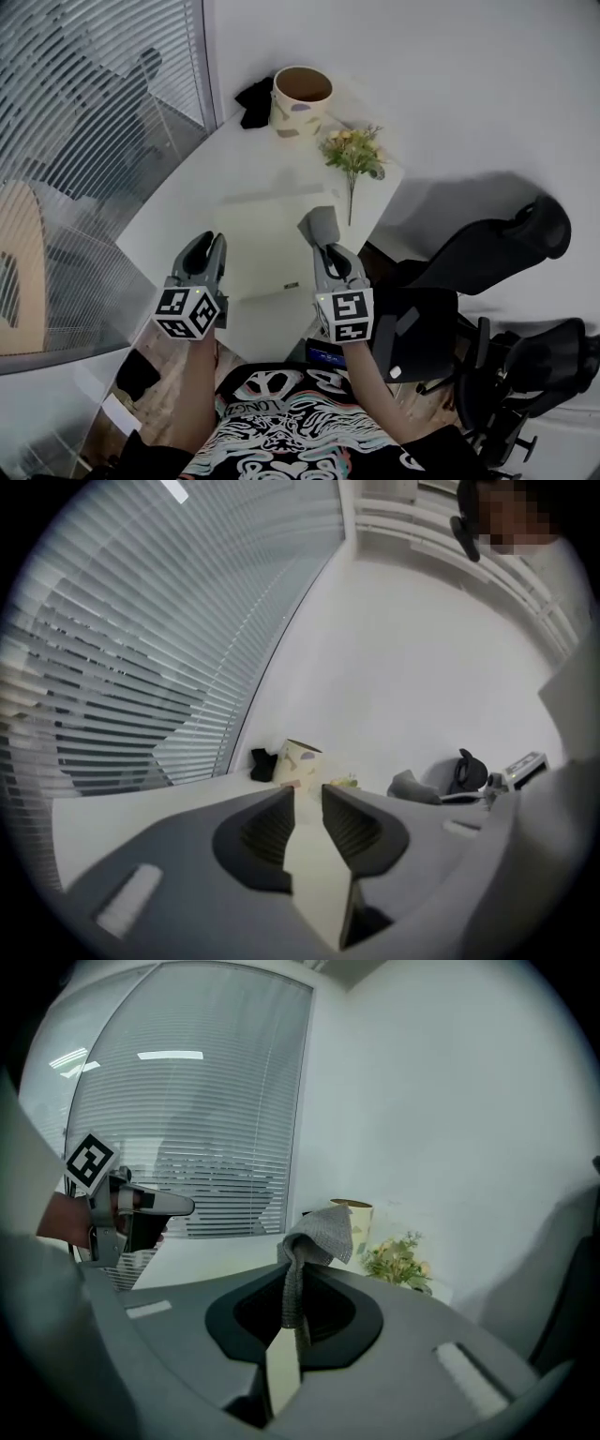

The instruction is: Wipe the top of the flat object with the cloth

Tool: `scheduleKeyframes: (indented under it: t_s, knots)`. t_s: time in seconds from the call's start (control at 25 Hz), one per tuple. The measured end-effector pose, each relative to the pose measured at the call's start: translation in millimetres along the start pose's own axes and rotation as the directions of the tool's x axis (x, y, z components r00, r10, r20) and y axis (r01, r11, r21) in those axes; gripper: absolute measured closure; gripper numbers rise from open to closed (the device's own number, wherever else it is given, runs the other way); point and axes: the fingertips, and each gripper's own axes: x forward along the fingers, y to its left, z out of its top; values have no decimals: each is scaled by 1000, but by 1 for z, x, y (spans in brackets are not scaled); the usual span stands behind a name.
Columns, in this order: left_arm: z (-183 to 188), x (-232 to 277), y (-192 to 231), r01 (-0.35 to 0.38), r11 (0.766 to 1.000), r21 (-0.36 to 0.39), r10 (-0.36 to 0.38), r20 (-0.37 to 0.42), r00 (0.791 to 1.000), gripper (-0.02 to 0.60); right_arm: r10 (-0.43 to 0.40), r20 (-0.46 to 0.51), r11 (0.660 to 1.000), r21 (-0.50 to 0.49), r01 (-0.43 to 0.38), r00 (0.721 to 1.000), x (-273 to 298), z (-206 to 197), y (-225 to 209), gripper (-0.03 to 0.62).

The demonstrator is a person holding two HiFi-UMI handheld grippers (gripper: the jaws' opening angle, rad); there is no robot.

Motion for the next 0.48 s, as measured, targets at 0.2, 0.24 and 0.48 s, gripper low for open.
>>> scheduleKeyframes:
  t_s: [0.2,0.24,0.48]
  knots:
    - [10,-19,-23,-10,993,114,10,-1,1000,456,-44,62,999,30,42,997,-35,9,1,580]
    - [12,-23,-27,-9,992,126,8,5,1000,460,-50,69,998,31,48,996,-40,10,2,580]
    - [19,-46,-37,-10,996,93,7,36,999,523,-57,108,998,47,52,992,-62,11,10,580]
